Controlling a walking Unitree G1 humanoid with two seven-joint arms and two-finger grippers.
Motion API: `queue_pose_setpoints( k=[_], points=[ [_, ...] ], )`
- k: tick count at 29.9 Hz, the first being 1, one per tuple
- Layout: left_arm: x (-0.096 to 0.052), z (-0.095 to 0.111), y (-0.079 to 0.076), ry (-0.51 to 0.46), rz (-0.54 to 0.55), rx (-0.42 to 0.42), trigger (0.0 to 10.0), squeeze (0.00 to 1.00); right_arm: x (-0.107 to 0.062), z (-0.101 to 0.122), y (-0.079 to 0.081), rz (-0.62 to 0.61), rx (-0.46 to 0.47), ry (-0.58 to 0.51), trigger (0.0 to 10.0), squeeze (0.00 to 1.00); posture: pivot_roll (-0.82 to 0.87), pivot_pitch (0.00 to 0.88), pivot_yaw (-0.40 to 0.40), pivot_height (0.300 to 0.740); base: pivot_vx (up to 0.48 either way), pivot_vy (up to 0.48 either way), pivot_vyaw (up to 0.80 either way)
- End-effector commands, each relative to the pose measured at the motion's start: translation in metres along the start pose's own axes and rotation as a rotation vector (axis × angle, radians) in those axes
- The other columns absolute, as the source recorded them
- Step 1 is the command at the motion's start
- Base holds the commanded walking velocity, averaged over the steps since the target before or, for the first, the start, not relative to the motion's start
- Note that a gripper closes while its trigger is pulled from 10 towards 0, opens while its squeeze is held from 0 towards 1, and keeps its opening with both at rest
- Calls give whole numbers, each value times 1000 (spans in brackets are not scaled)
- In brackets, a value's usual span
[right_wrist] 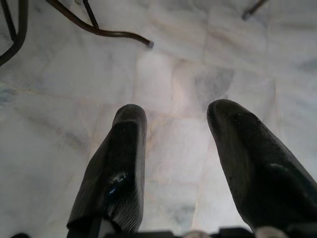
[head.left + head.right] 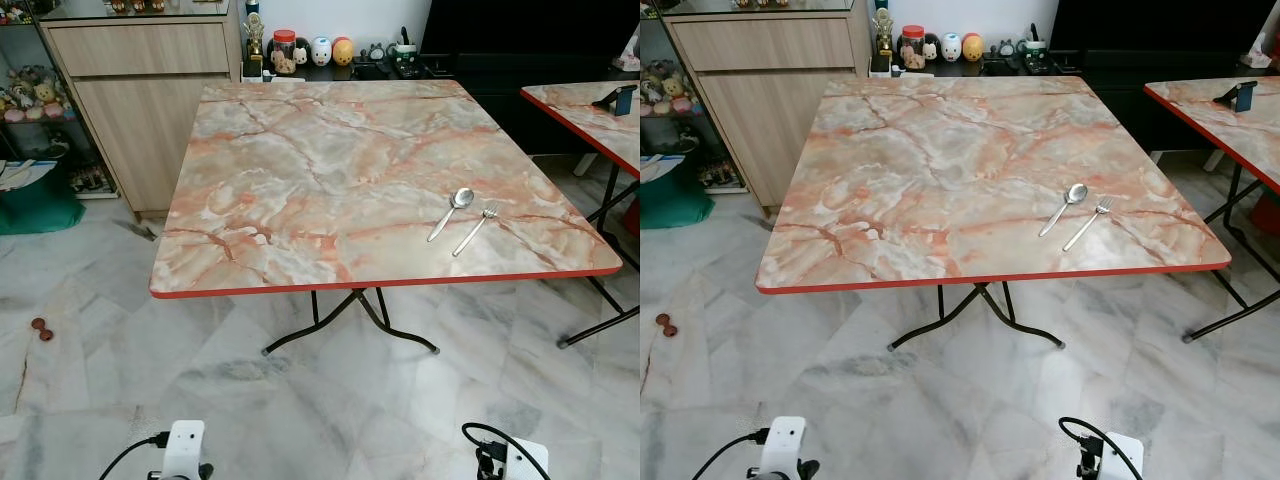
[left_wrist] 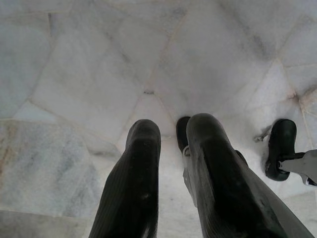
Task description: Setting the table
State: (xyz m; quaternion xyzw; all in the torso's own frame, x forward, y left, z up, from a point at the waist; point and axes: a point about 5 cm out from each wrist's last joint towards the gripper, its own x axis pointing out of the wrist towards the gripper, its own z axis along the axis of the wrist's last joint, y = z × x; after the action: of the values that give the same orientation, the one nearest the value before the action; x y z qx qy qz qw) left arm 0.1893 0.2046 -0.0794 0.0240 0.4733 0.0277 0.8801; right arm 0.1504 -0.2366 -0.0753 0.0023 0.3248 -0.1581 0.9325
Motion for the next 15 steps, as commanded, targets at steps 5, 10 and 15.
queue_pose_setpoints(
  k=[5,10,15],
  points=[
    [-2,-5,14,22,28,11,10000,0,21,143,33,33,-129,-641,10000,0,-18,0,-32,740,0,0,0],
    [-3,-5,22,22,36,12,10000,0,14,183,43,65,-139,-778,10000,0,-20,0,-31,740,0,0,0],
    [-3,-6,22,21,37,12,10000,0,10,197,46,60,-136,-833,10000,0,-19,0,-31,740,0,0,0]
  ],
)
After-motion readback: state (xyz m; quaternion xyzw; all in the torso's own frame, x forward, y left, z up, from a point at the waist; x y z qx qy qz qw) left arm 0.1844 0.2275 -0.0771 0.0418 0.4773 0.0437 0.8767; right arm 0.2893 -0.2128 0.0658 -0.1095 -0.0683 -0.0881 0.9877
